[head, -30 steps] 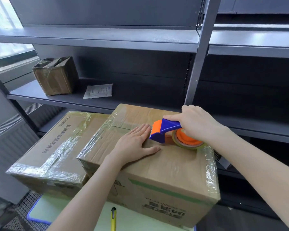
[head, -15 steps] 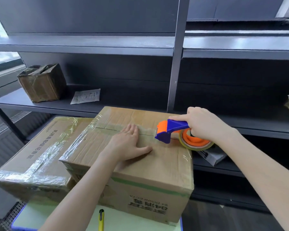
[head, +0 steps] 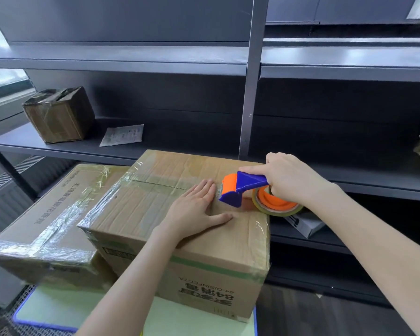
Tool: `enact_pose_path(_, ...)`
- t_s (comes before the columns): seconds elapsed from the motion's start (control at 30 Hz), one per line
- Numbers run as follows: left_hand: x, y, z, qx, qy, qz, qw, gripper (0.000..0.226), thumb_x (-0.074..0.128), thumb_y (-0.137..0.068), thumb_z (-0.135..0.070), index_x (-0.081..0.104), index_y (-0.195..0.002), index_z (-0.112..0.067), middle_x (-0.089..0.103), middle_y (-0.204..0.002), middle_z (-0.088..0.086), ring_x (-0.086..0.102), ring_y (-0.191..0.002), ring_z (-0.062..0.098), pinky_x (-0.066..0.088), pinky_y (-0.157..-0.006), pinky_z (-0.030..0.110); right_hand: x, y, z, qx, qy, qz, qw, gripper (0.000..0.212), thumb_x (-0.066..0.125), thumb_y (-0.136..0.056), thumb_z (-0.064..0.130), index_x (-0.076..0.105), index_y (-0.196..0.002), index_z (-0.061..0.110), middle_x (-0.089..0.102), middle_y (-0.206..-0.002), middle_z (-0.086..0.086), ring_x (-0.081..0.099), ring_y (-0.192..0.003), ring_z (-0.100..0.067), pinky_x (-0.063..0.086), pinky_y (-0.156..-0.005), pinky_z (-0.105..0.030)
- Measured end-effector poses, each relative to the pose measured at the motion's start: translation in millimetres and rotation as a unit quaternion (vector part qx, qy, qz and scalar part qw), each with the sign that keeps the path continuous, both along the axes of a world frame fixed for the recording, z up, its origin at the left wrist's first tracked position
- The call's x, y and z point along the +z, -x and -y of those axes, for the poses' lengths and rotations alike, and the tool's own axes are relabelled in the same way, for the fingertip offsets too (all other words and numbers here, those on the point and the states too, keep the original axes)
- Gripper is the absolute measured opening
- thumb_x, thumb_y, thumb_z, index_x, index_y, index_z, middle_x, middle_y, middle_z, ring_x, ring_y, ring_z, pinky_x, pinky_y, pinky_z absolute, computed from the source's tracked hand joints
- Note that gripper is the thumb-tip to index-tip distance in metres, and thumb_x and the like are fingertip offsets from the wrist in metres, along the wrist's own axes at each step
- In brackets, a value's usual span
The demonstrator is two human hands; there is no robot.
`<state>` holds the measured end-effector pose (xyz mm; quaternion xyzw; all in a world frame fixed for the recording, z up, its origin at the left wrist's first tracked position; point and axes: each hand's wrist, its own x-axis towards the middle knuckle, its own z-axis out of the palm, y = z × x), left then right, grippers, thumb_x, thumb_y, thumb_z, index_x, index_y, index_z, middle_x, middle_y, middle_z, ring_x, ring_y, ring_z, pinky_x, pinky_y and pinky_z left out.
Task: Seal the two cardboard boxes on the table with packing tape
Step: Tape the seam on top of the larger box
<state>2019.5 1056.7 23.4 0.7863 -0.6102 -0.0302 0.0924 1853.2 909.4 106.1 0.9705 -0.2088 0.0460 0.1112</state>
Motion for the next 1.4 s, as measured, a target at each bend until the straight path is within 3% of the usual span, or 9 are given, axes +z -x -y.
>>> enact_pose_path(0.13,3,1,1,0.007,-0.007,-0.017,1.000,0.109,0.017,-0.064,-0.088,0.008,-0.150,-0.023,0.002,-0.157,-0.011,-0.001,-0.143,0.002,0.002,-0.110,0.020,3,30,19,-0.019,-0.025,0.006,0.999,0.068,0.047,-0.089,0.014,0.024,-0.140,0.051,0.034,-0.082,0.004,0.040,-0.076,-0.013,0.027,-0.065,-0.025)
enact_pose_path(0.23,4,2,2,0.002,-0.007,-0.024,1.000,0.098,0.029,-0.074,-0.081,0.008,-0.150,-0.023,0.002,-0.157,-0.012,-0.002,-0.142,0.001,0.001,-0.109,0.019,7,63,36,-0.053,-0.049,0.008,0.997,0.073,0.045,-0.086,0.009,0.022,-0.140,0.053,0.033,-0.078,0.006,0.041,-0.073,-0.013,0.028,-0.062,-0.024)
enact_pose_path(0.33,7,6,3,0.009,-0.016,0.004,1.000,0.090,0.028,-0.082,-0.074,0.004,-0.150,-0.020,-0.001,-0.157,-0.006,-0.004,-0.143,0.006,-0.002,-0.109,0.021,-3,72,32,-0.052,-0.051,0.005,0.997,0.071,0.048,-0.088,0.013,0.020,-0.142,0.050,0.035,-0.082,0.005,0.041,-0.077,-0.012,0.031,-0.064,-0.024)
enact_pose_path(0.43,11,29,11,-0.047,-0.014,0.007,0.999,0.081,0.027,-0.089,-0.064,0.000,-0.150,-0.018,-0.005,-0.157,-0.003,-0.006,-0.142,0.006,-0.006,-0.107,0.018,-13,72,28,-0.054,-0.061,0.032,0.996,0.069,0.050,-0.087,0.014,0.024,-0.142,0.046,0.032,-0.083,0.004,0.035,-0.077,-0.011,0.029,-0.067,-0.024)
enact_pose_path(0.53,10,60,25,-0.091,-0.001,-0.024,0.996,0.084,0.028,-0.087,-0.068,0.000,-0.151,-0.020,-0.002,-0.157,-0.005,-0.005,-0.143,0.004,-0.007,-0.107,0.015,-14,73,30,-0.062,-0.049,0.043,0.996,0.068,0.051,-0.088,0.015,0.024,-0.143,0.046,0.031,-0.085,0.003,0.032,-0.076,-0.011,0.026,-0.065,-0.024)
enact_pose_path(0.63,6,66,29,-0.081,0.008,-0.008,0.997,0.086,0.025,-0.086,-0.071,-0.002,-0.151,-0.023,-0.002,-0.158,-0.007,-0.006,-0.143,0.003,-0.008,-0.109,0.017,-15,70,32,-0.061,-0.038,0.023,0.997,0.070,0.053,-0.089,0.019,0.019,-0.144,0.045,0.035,-0.089,0.002,0.035,-0.079,-0.010,0.026,-0.063,-0.023)
enact_pose_path(0.77,4,65,25,-0.081,-0.001,-0.007,0.997,0.088,0.026,-0.083,-0.074,0.000,-0.151,-0.023,-0.002,-0.157,-0.009,-0.006,-0.142,0.001,-0.007,-0.107,0.016,-17,78,37,-0.050,-0.063,0.016,0.997,0.071,0.054,-0.089,0.017,0.018,-0.144,0.047,0.036,-0.088,0.003,0.033,-0.069,-0.007,0.023,-0.055,-0.019)
enact_pose_path(1.2,7,64,24,-0.071,-0.003,-0.024,0.997,0.089,0.029,-0.080,-0.077,0.007,-0.150,-0.026,0.001,-0.157,-0.012,-0.002,-0.139,-0.003,-0.003,-0.104,0.016,-15,115,53,-0.065,-0.070,0.030,0.995,0.076,0.046,-0.087,0.006,0.017,-0.140,0.052,0.040,-0.087,0.001,0.040,-0.075,-0.012,0.028,-0.060,-0.023)
enact_pose_path(1.4,6,64,22,-0.085,0.007,-0.035,0.996,0.079,0.029,-0.080,-0.076,0.007,-0.147,-0.040,0.004,-0.156,-0.016,-0.002,-0.141,-0.001,0.000,-0.106,0.019,-29,128,48,-0.071,-0.123,0.036,0.989,0.072,0.050,-0.090,0.008,0.020,-0.143,0.045,0.036,-0.089,0.003,0.033,-0.070,-0.005,0.026,-0.060,-0.021)
